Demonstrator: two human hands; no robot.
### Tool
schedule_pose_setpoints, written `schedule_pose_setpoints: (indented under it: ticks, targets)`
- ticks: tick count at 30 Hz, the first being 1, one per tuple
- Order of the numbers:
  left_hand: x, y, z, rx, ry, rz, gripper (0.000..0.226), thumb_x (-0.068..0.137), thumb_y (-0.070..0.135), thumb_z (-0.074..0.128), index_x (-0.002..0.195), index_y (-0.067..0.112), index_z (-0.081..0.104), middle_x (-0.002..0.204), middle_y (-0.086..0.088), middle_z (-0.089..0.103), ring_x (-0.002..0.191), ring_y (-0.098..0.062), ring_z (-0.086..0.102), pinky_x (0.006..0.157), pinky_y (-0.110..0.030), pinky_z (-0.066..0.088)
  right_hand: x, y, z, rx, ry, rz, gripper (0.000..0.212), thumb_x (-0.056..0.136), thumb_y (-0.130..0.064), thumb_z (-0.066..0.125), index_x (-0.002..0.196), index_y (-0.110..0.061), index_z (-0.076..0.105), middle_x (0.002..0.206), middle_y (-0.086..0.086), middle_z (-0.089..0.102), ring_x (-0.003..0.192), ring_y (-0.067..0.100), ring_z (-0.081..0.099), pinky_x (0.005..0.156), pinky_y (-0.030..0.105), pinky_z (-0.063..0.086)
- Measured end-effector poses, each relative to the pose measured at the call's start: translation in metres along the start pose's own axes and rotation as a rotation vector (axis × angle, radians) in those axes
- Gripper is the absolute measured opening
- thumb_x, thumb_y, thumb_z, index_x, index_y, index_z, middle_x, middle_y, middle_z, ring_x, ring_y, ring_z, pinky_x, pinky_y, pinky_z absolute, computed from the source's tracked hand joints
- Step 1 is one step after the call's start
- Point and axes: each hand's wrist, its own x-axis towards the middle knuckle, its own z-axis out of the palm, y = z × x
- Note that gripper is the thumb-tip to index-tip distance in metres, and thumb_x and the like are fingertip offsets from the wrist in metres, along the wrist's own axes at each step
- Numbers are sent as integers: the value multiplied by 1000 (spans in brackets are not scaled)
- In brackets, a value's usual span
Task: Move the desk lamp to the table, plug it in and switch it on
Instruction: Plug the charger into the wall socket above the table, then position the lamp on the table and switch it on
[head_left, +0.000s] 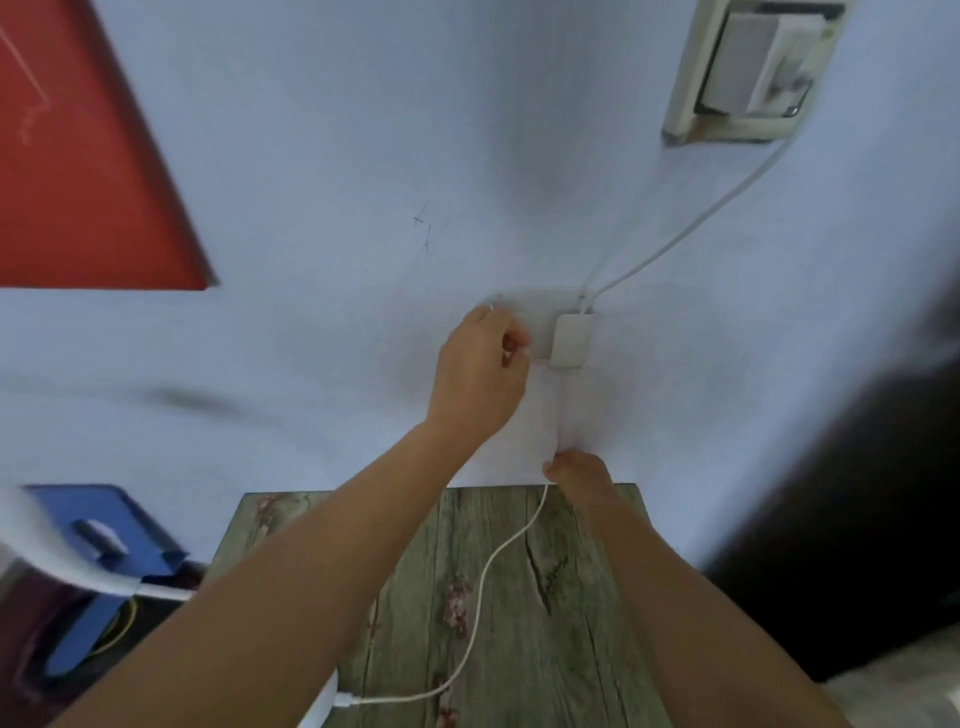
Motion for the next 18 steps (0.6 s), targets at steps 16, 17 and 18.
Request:
schedule_pose_setpoints:
  ticks: [16,17,18]
  targets:
    - [-91,-47,5,10,-342,-268,18,84,8,57,96,11,69,95,-5,72,87,-20,65,80,-29,52,-34,0,3,83,36,-41,43,82,-3,60,124,-1,55,119,23,63,103,35,64,92,46,52]
    - [-96,-49,1,7,-343,-273,18,84,9,57,97,12,69,95,-5,72,87,-19,64,80,-28,52,-41,-4,5,70,27,-53,42,82,-5,60,124,-2,56,118,23,64,101,34,64,93,46,53]
    - [-100,-51,-2,6,-344,-278,18,84,9,57,96,12,69,95,-4,72,86,-18,64,79,-28,52,-49,-9,7,47,12,-69,41,83,-6,61,123,-2,57,117,22,64,102,33,65,94,46,52]
